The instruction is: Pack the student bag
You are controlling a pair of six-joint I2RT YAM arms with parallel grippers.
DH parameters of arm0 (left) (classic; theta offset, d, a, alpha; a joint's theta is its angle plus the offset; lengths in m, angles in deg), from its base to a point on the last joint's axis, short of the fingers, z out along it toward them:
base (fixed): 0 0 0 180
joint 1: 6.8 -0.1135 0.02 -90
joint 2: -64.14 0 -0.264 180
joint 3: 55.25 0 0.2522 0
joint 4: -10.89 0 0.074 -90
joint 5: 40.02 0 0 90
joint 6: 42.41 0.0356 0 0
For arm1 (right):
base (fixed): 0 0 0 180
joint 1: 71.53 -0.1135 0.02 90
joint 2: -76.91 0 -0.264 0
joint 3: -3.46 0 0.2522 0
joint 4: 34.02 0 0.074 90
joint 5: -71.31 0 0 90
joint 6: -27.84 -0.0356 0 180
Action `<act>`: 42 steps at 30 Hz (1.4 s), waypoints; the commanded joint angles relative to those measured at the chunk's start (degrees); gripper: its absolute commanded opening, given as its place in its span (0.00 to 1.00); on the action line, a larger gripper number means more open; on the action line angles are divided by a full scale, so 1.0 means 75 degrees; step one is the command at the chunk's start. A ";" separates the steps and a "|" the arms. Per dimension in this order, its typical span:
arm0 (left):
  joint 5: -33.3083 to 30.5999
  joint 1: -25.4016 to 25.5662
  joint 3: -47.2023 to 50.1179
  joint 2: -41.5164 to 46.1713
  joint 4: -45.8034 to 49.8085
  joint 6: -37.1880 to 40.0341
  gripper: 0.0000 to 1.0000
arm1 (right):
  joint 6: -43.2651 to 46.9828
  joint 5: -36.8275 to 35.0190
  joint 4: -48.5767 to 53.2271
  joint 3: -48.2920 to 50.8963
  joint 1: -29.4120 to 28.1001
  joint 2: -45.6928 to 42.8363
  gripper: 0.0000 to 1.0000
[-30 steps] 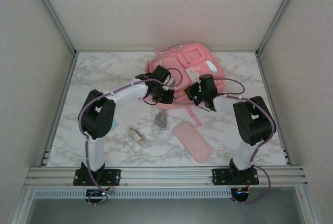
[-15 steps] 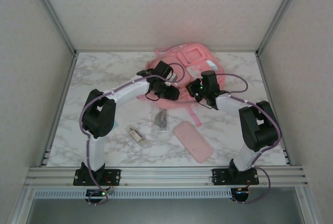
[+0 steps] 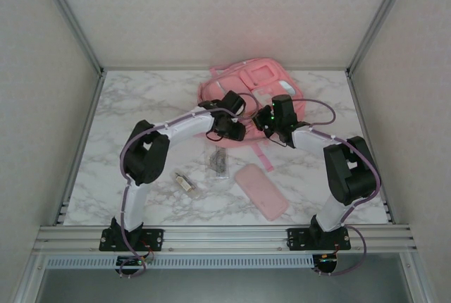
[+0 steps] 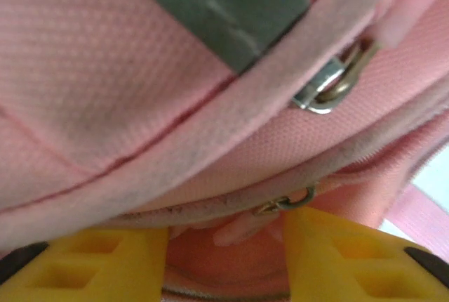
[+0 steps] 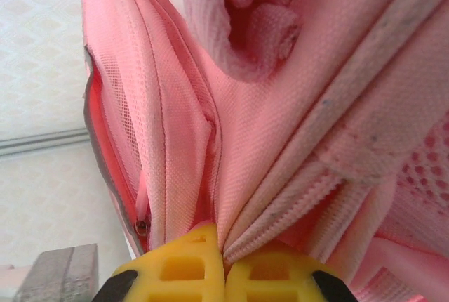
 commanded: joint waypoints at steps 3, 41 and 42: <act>-0.1762 0.0342 -0.0059 -0.0317 0.0111 -0.0658 0.18 | -0.0099 0.0179 -0.0800 -0.0304 -0.0029 -0.0172 0.00; -0.0905 -0.1691 0.0268 0.1314 0.1336 0.1156 0.00 | 0.2083 0.0077 0.1486 -0.0848 0.1143 -0.0420 0.00; -0.0464 -0.1713 0.0338 0.1398 0.1208 0.1156 0.00 | 0.2296 0.0028 0.1645 -0.1034 0.1220 -0.0310 0.00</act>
